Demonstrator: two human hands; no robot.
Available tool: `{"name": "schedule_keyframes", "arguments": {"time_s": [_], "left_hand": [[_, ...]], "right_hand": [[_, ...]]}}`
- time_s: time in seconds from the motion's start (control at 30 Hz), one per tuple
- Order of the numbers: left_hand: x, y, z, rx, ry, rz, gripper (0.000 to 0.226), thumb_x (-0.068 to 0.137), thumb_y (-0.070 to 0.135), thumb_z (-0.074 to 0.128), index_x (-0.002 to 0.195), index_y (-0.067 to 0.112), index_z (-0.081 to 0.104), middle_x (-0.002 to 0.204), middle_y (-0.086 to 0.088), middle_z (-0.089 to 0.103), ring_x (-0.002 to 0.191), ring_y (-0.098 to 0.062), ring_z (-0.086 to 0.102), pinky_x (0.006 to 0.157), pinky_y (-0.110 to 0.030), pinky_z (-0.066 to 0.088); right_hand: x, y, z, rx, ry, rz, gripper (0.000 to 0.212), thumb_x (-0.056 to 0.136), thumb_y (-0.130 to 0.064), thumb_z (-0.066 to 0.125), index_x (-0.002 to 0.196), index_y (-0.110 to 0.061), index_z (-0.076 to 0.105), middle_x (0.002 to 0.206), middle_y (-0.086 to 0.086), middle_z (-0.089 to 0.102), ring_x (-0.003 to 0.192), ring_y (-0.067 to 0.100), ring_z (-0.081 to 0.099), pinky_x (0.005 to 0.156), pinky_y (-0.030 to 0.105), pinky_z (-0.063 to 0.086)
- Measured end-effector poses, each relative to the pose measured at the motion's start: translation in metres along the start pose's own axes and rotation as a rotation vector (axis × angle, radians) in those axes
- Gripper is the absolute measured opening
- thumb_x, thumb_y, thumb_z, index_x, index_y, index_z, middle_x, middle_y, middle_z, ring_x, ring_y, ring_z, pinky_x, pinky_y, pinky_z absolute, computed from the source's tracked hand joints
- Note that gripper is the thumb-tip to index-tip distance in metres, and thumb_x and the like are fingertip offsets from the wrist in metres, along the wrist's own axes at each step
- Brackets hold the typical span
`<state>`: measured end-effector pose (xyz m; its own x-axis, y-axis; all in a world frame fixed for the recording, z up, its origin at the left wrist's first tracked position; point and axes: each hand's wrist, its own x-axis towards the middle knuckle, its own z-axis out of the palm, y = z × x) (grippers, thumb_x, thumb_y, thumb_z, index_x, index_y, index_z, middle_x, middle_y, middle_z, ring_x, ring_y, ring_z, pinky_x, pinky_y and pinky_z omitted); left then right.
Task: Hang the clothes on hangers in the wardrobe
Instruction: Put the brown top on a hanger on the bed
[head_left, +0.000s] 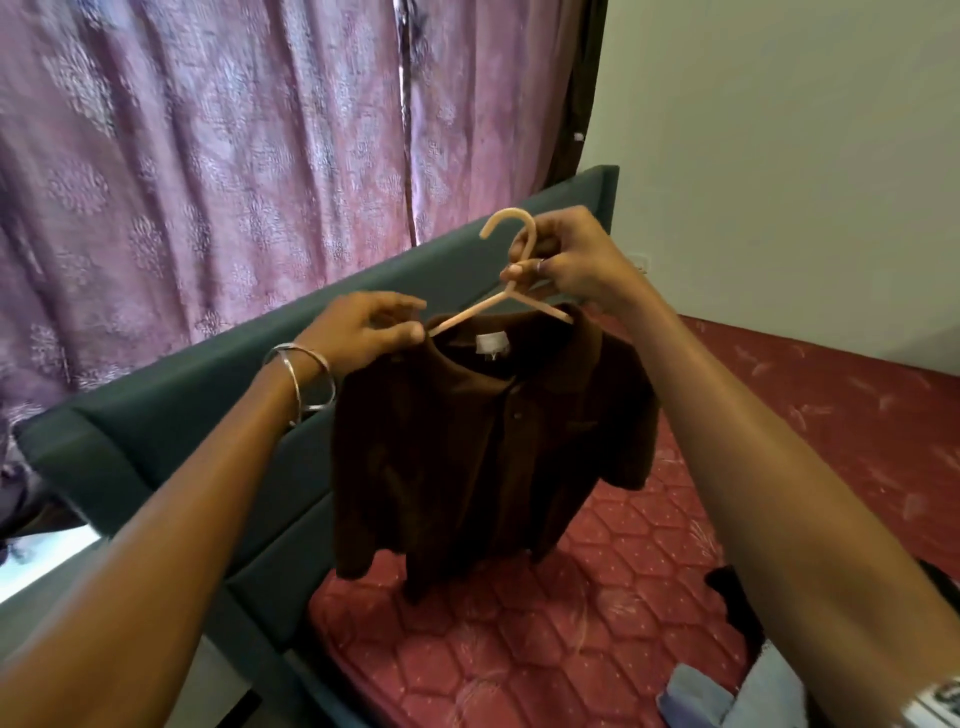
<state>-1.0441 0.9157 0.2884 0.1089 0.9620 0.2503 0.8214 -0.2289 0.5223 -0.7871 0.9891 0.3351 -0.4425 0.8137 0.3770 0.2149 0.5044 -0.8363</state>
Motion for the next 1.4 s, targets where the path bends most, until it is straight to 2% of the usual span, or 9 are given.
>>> {"name": "schedule_keyframes", "arguments": {"time_s": [0.27, 0.43, 0.63, 0.9, 1.0, 1.1, 1.2, 1.3, 1.4], "left_hand": [[0.028, 0.05, 0.046, 0.305, 0.419, 0.152, 0.016, 0.088, 0.035, 0.06, 0.091, 0.021, 0.066, 0.084, -0.002, 0.067, 0.08, -0.029, 0.062, 0.063, -0.04, 0.049], [0.038, 0.047, 0.031, 0.268, 0.5, 0.067, 0.017, 0.087, 0.037, 0.059, 0.091, 0.024, 0.07, 0.073, -0.001, 0.066, 0.078, -0.028, 0.063, 0.061, -0.032, 0.041], [0.044, 0.034, 0.019, 0.214, 0.476, -0.012, 0.018, 0.088, 0.036, 0.059, 0.087, 0.024, 0.072, 0.069, 0.001, 0.065, 0.07, -0.017, 0.055, 0.062, -0.028, 0.034], [0.052, 0.018, 0.015, -0.026, 0.489, -0.076, 0.014, 0.082, 0.033, 0.065, 0.078, 0.023, 0.074, 0.06, 0.006, 0.062, 0.059, -0.009, 0.051, 0.058, -0.026, 0.037], [0.059, 0.017, 0.023, -0.1, 0.491, -0.147, 0.016, 0.076, 0.04, 0.063, 0.068, 0.028, 0.071, 0.056, 0.014, 0.06, 0.061, -0.008, 0.051, 0.067, -0.03, 0.042], [0.062, 0.017, 0.03, -0.121, 0.474, -0.147, 0.014, 0.071, 0.032, 0.061, 0.069, 0.025, 0.073, 0.074, 0.02, 0.061, 0.081, -0.012, 0.058, 0.083, -0.043, 0.048], [0.062, 0.019, 0.035, -0.122, 0.459, -0.167, 0.01, 0.067, 0.028, 0.062, 0.062, 0.03, 0.07, 0.08, 0.018, 0.056, 0.085, -0.012, 0.055, 0.085, -0.044, 0.047], [0.061, 0.02, 0.035, -0.128, 0.465, -0.208, 0.019, 0.065, 0.031, 0.06, 0.047, 0.039, 0.058, 0.076, 0.019, 0.053, 0.089, -0.015, 0.055, 0.086, -0.048, 0.046], [0.059, 0.023, 0.036, -0.146, 0.461, -0.2, 0.022, 0.071, 0.026, 0.064, 0.05, 0.035, 0.06, 0.071, 0.019, 0.056, 0.083, -0.015, 0.057, 0.083, -0.046, 0.048]], "right_hand": [[-0.005, -0.001, 0.003, 0.1, 0.062, -0.084, 0.026, 0.08, 0.003, 0.071, 0.104, 0.009, 0.062, 0.095, 0.022, 0.07, 0.085, 0.029, 0.072, 0.073, 0.038, 0.06], [-0.036, 0.064, -0.047, -0.63, -0.195, 0.179, 0.085, 0.062, -0.022, 0.089, 0.135, -0.015, 0.046, 0.126, 0.009, 0.059, 0.113, 0.026, 0.058, 0.095, 0.04, 0.05], [-0.061, 0.108, -0.043, -0.512, -0.096, 0.141, 0.014, 0.08, -0.008, 0.074, 0.092, -0.008, 0.068, 0.087, 0.003, 0.068, 0.086, 0.018, 0.064, 0.072, 0.032, 0.05], [-0.069, 0.138, -0.055, 0.042, 0.171, 0.209, 0.015, 0.093, -0.003, 0.058, 0.092, -0.004, 0.073, 0.076, 0.0, 0.066, 0.067, 0.005, 0.059, 0.059, 0.018, 0.047], [-0.067, 0.159, -0.049, -0.324, 0.012, 0.348, 0.027, 0.098, -0.014, 0.053, 0.075, -0.014, 0.067, 0.071, 0.0, 0.059, 0.07, 0.017, 0.052, 0.06, 0.028, 0.036], [-0.052, 0.15, -0.048, -0.817, -0.151, 0.474, 0.019, 0.097, -0.018, 0.053, 0.098, -0.008, 0.068, 0.097, 0.011, 0.068, 0.09, 0.028, 0.062, 0.076, 0.037, 0.05], [-0.039, 0.112, -0.036, -0.683, -0.056, 0.26, 0.036, 0.093, -0.016, 0.06, 0.129, -0.015, 0.058, 0.13, 0.007, 0.06, 0.117, 0.024, 0.057, 0.1, 0.04, 0.046], [-0.029, 0.072, -0.015, -0.241, -0.078, 0.087, 0.041, 0.092, -0.015, 0.063, 0.132, -0.011, 0.056, 0.123, 0.003, 0.063, 0.113, 0.013, 0.059, 0.1, 0.029, 0.047], [-0.013, 0.061, 0.002, -0.462, -0.07, -0.017, 0.048, 0.085, -0.028, 0.072, 0.128, -0.013, 0.059, 0.119, 0.005, 0.066, 0.109, 0.014, 0.061, 0.098, 0.032, 0.049]]}}
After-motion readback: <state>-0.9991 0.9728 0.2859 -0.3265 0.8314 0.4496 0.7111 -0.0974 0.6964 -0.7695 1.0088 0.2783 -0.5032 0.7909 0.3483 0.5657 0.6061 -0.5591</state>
